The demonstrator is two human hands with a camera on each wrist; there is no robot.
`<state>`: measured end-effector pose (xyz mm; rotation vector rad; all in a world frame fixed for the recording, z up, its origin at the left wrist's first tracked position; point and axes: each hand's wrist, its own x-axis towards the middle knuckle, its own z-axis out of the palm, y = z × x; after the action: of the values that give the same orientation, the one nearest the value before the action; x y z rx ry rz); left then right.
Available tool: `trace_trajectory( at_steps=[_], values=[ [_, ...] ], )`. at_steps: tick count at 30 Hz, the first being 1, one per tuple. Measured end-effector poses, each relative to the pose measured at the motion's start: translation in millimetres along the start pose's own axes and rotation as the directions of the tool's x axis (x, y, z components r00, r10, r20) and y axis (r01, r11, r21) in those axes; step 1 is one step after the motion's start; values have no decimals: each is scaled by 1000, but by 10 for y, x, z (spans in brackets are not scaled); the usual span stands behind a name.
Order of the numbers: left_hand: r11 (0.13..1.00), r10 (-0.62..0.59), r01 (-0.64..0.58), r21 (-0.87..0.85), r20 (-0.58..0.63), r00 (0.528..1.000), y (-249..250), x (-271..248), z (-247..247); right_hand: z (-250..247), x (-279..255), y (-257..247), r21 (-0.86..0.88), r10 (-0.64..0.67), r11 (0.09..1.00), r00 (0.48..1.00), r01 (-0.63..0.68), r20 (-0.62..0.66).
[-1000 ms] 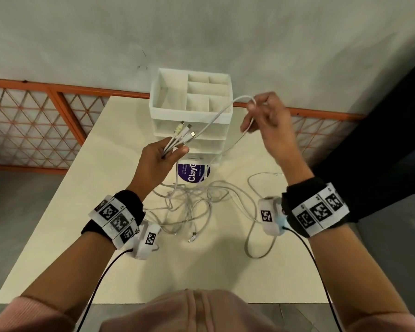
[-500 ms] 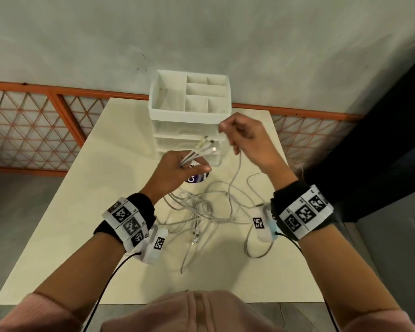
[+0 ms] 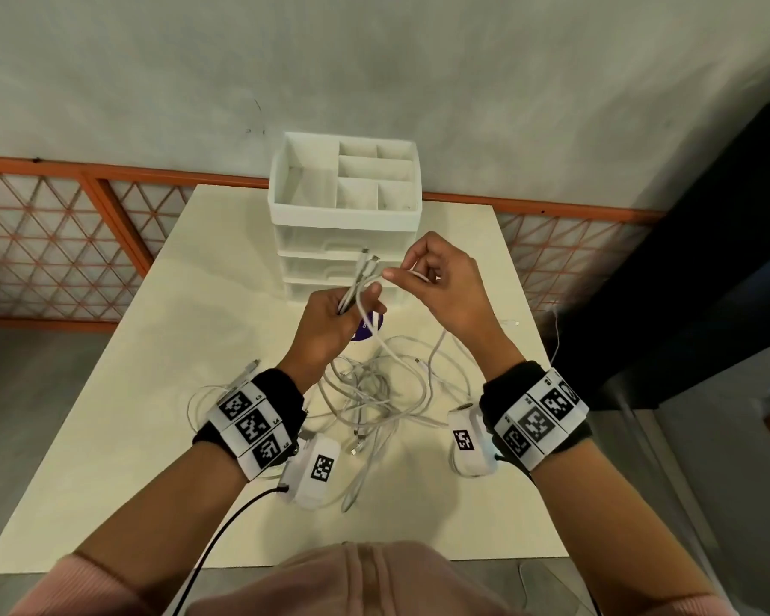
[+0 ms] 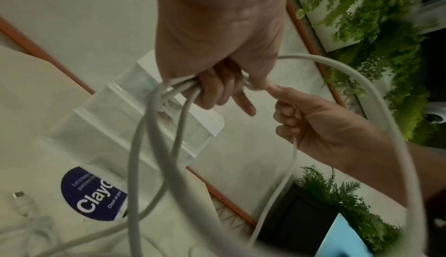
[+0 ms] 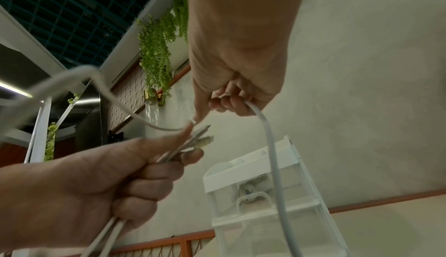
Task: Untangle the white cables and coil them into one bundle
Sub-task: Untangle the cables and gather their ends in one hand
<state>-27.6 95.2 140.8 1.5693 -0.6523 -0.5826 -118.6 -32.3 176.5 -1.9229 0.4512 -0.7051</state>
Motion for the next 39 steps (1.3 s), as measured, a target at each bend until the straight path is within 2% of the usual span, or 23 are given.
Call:
trace_trajectory(
  at_steps=[2, 5, 9, 11, 13, 15, 16, 17, 18, 19, 20, 22, 24, 25, 27, 29, 31, 32, 34, 35, 36, 38, 39],
  values=[
    [998, -52, 53, -38, 30, 998, -40, 19, -48, -11, -14, 6, 52, 14, 999, 1000, -15, 11],
    [978, -125, 148, -146, 153, 980, 20, 21, -89, -3, -53, 51, -30, 41, 999, 993, -38, 107],
    [1000, 2, -7, 21, 240, 971, 85, -6, -101, 29, -84, 121, -93, 52, 995, 978, -34, 201],
    [995, 68, -79, 54, 184, 981, 106, 23, -163, -18, -94, 221, -22, 107, 994, 964, -104, 242],
    [989, 141, -143, 48, 46, 989, 139, 79, -260, -101, -131, 419, 1, 181, 981, 929, -192, 322],
    [981, 193, -194, 4, -134, 972, 180, 144, -394, -180, -195, 693, -196, 281, 957, 862, -216, 423],
    [975, 214, -222, -19, -201, 956, 195, 178, -470, -205, -240, 844, -343, 356, 917, 805, -203, 474],
    [968, 233, -248, -33, -240, 942, 208, 199, -530, -225, -294, 983, -460, 430, 868, 748, -188, 506],
    [963, 248, -266, -36, -259, 934, 214, 207, -571, -235, -349, 1099, -519, 475, 835, 714, -182, 514],
    [962, 257, -273, -27, -263, 930, 219, 201, -592, -236, -388, 1174, -529, 487, 827, 716, -192, 500],
    [963, 257, -269, -11, -255, 932, 199, 195, -593, -235, -409, 1195, -500, 470, 838, 753, -218, 461],
    [970, 238, -240, 21, -234, 942, 143, 190, -585, -238, -367, 1096, -397, 375, 887, 868, -234, 325],
    [972, 234, -229, 47, -201, 951, 50, 205, -607, -284, -266, 853, -357, 195, 925, 967, -127, 162],
    [973, 229, -221, 67, -183, 956, -5, 208, -623, -321, -187, 721, -361, 91, 931, 992, -52, 92],
    [976, 208, -195, 95, -151, 966, -63, 203, -655, -430, -28, 454, -404, -99, 911, 995, 81, -24],
    [978, 197, -185, 100, -132, 972, -57, 177, -665, -550, 109, 234, -476, -243, 863, 965, 169, -96],
    [979, 182, -167, 120, -133, 974, -64, 178, -694, -615, 218, 153, -512, -298, 835, 948, 204, -108],
    [979, 178, -163, 122, -123, 976, -54, 174, -689, -641, 239, 172, -525, -278, 831, 955, 187, -101],
    [981, 166, -153, 121, -107, 980, -34, 174, -669, -705, 231, 325, -546, -139, 834, 988, 82, -63],
    [983, 158, -146, 114, -105, 982, -27, 173, -652, -743, 192, 423, -560, -12, 828, 1000, -1, -20],
    [984, 152, -139, 113, -108, 982, -21, 171, -635, -776, 137, 532, -600, 151, 794, 987, -91, 50],
    [983, 148, -133, 127, -113, 982, -8, 164, -606, -792, 10, 687, -724, 456, 665, 867, -185, 198],
    [982, 152, -137, 128, -112, 982, -4, 162, -595, -772, -40, 726, -759, 533, 622, 814, -190, 232]
  ],
)
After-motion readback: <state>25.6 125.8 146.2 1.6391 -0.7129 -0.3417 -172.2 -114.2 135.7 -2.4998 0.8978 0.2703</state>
